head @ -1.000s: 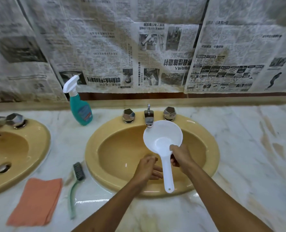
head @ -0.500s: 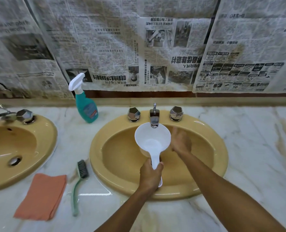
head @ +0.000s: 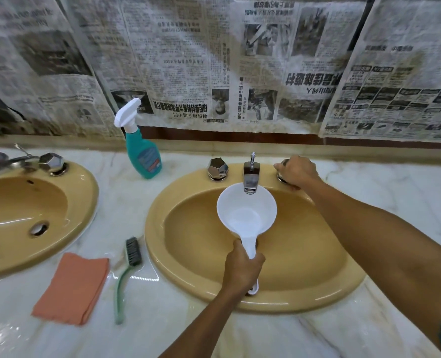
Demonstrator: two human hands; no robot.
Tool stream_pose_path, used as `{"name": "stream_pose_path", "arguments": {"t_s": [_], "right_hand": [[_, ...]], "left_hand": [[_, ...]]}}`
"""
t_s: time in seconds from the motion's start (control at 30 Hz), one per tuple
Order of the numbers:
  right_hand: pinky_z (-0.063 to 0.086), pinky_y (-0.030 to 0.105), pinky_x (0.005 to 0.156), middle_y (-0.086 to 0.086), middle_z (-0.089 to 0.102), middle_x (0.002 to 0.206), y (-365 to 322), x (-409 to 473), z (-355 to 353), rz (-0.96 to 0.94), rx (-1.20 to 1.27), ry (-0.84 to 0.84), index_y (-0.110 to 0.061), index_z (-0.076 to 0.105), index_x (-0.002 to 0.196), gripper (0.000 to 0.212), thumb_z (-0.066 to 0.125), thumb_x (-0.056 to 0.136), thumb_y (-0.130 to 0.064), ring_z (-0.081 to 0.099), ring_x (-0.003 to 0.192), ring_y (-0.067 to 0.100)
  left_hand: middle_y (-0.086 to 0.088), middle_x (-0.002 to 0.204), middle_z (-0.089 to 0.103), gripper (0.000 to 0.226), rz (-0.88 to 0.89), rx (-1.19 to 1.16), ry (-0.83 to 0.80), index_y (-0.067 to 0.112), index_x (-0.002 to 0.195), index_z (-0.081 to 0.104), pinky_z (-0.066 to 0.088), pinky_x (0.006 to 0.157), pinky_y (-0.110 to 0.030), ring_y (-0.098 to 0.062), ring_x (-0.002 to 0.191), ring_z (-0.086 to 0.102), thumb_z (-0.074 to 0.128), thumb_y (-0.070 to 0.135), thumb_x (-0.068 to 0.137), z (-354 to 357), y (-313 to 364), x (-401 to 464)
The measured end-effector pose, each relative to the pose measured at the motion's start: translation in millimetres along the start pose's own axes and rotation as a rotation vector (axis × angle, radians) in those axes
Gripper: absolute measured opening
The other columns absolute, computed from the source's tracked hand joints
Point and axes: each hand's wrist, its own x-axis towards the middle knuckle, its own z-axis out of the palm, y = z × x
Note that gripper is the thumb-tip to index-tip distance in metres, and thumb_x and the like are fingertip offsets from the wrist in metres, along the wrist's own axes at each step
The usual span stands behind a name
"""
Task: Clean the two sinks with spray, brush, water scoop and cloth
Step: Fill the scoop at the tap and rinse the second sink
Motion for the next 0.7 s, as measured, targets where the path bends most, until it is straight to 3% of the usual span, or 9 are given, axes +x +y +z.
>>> {"name": "stream_pose_path", "arguments": {"t_s": [0.07,0.13,0.23,0.33,0.47,0.53,0.6,0.7], "right_hand": [[0.038,0.030,0.057,0.012,0.065,0.090,1,4,-6,-0.011,-0.001,-0.031,-0.012,0.047,0.071,0.046,0.057,0.094,-0.051,0.056,0.066,0.026],[0.046,0.030,0.052,0.009,0.065,0.079,-1,3,-10,-0.004,0.034,-0.045,-0.013,0.048,0.070,0.044,0.059,0.094,-0.048,0.062,0.056,0.025],[0.059,0.038,0.068,0.007,0.059,0.073,-3,2,-11,0.013,0.045,-0.096,-0.012,0.051,0.072,0.038,0.061,0.095,-0.040,0.069,0.061,0.030],[0.056,0.039,0.076,0.012,0.060,0.100,3,5,-15,-0.047,-0.043,-0.180,-0.010,0.056,0.099,0.028,0.062,0.093,-0.036,0.065,0.086,0.030],[0.045,0.038,0.100,0.012,0.047,0.143,8,15,-21,-0.183,-0.183,-0.244,-0.021,0.043,0.143,0.050,0.052,0.096,-0.034,0.049,0.123,0.032],[0.040,0.040,0.108,0.008,0.041,0.151,5,19,-21,-0.202,-0.217,-0.243,-0.023,0.036,0.150,0.055,0.047,0.097,-0.031,0.042,0.133,0.032],[0.041,0.040,0.105,0.008,0.042,0.151,-1,15,-20,-0.194,-0.261,-0.242,-0.019,0.037,0.148,0.055,0.047,0.097,-0.035,0.043,0.132,0.032],[0.044,0.036,0.079,0.013,0.059,0.127,-7,10,-14,-0.152,-0.279,-0.170,-0.010,0.053,0.126,0.048,0.053,0.096,-0.047,0.054,0.102,0.030]], "left_hand": [[-0.004,0.096,0.064,0.029,-0.017,0.068,0.025,0.015,0.110,0.048,0.046,0.063,-0.028,-0.022,0.083,0.062,0.057,0.027,0.085,4,0,1],[-0.006,0.097,0.064,0.030,-0.019,0.129,0.040,0.015,0.111,0.046,0.048,0.068,-0.033,-0.027,0.087,0.063,0.055,0.029,0.085,6,0,1],[-0.008,0.099,0.064,0.030,-0.004,0.195,0.057,0.015,0.113,0.045,0.050,0.073,-0.036,-0.028,0.089,0.063,0.054,0.029,0.088,8,0,-1],[-0.008,0.099,0.064,0.030,-0.009,0.238,0.050,0.016,0.113,0.044,0.054,0.074,-0.037,-0.029,0.088,0.065,0.053,0.031,0.088,8,-1,-2],[-0.006,0.098,0.063,0.029,0.001,0.208,0.019,0.018,0.114,0.044,0.054,0.076,-0.037,-0.027,0.089,0.063,0.051,0.030,0.088,6,1,-4],[-0.005,0.100,0.062,0.030,0.007,0.192,0.012,0.017,0.115,0.045,0.053,0.077,-0.038,-0.026,0.090,0.063,0.051,0.029,0.088,5,1,-4],[-0.005,0.101,0.062,0.031,0.003,0.193,0.009,0.017,0.116,0.045,0.053,0.076,-0.036,-0.025,0.090,0.063,0.052,0.029,0.089,4,1,-4],[-0.004,0.102,0.063,0.031,0.002,0.178,-0.001,0.019,0.118,0.044,0.053,0.076,-0.035,-0.024,0.091,0.063,0.051,0.031,0.089,5,0,-3]]}}
